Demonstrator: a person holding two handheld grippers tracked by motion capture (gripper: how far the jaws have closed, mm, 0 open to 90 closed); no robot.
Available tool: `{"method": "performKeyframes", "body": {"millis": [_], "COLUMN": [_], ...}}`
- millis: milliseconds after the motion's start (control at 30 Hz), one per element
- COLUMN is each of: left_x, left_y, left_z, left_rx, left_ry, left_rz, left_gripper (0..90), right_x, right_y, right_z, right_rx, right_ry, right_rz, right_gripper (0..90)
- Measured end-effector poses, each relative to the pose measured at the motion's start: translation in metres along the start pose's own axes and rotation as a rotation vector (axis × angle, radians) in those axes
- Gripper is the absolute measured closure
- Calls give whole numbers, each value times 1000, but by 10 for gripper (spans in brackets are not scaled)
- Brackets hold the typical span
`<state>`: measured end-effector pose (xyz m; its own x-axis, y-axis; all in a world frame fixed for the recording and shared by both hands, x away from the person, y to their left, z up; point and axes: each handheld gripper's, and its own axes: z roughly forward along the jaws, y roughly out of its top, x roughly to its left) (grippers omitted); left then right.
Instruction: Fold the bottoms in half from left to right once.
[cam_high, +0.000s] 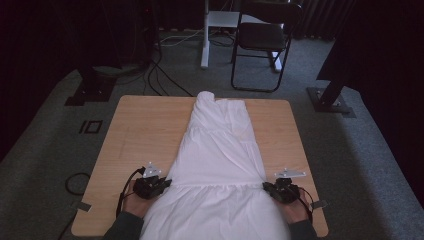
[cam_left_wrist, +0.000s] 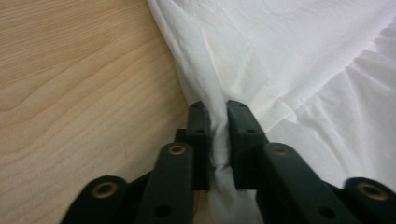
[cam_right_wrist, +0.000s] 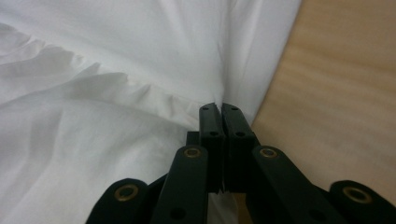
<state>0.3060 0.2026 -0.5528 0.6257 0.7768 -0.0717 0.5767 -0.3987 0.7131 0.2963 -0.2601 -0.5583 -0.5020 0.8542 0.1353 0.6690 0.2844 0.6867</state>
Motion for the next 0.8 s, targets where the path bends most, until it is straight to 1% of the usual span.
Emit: {"method": "performKeyframes", "body": {"millis": [33, 67, 100, 133, 167, 200, 233, 267, 300, 333, 367, 400, 467, 500, 533, 633, 667, 700, 733, 767, 800], "left_x": [1, 2, 4, 5, 5, 7, 7, 7, 6, 6, 5, 4, 4, 3, 3, 2, 2, 1, 1, 1, 0], "left_y": [0, 1, 1, 1, 1, 2, 2, 2, 2, 2, 2, 2, 2, 1, 1, 1, 1, 1, 1, 1, 0], "left_z": [1, 2, 3, 4, 4, 6, 7, 7, 8, 8, 9, 9, 9, 9, 9, 10, 10, 10, 10, 10, 9], "left_rx": [-1, -7, -9, -14, -14, -29, -31, -31, -41, -41, -45, -45, -47, -49, -49, -48, -48, -49, -50, -50, -50], "left_ry": [3, 3, -4, -9, -9, -13, -15, -15, -10, -10, -11, -9, -8, -7, -7, -2, -1, 1, 0, 0, 0], "left_rz": [-3, -15, -30, -40, -40, -42, -43, -43, -44, -44, -37, -30, -32, -30, -30, -20, -18, -15, -13, -13, -9], "left_gripper": [746, 693, 652, 609, 586, 562, 549, 541, 532, 527, 519, 513, 503, 500, 499, 496, 495, 493, 491, 489, 489], "right_x": [0, 0, -1, -3, -3, -7, -7, -7, -7, -7, -6, -6, -5, -6, -5, -3, -5, -6, -8, -8, -9], "right_y": [0, 1, 2, 7, 7, 22, 31, 40, 50, 60, 69, 78, 93, 99, 104, 114, 116, 118, 118, 118, 118], "right_z": [-1, -2, -2, -2, -2, -1, 1, 4, 9, 14, 19, 26, 41, 48, 55, 76, 83, 89, 93, 93, 93], "right_rx": [6, 7, 4, -17, -17, -78, -105, -115, -109, -106, -113, -114, -96, -93, -89, -60, -40, -14, 5, 5, 9], "right_ry": [6, 2, -9, -17, -17, 9, 19, 14, 8, 15, 29, 32, 25, 34, 39, 22, 18, 9, 15, 15, 20], "right_rz": [-4, -11, -6, 11, 11, 15, -3, -21, -20, -14, -20, -30, -33, -32, -30, -43, -38, -29, -22, -22, -21], "right_gripper": [797, 710, 669, 622, 622, 585, 579, 577, 580, 587, 590, 590, 590, 589, 588, 565, 578, 647, 775, 775, 879]}}
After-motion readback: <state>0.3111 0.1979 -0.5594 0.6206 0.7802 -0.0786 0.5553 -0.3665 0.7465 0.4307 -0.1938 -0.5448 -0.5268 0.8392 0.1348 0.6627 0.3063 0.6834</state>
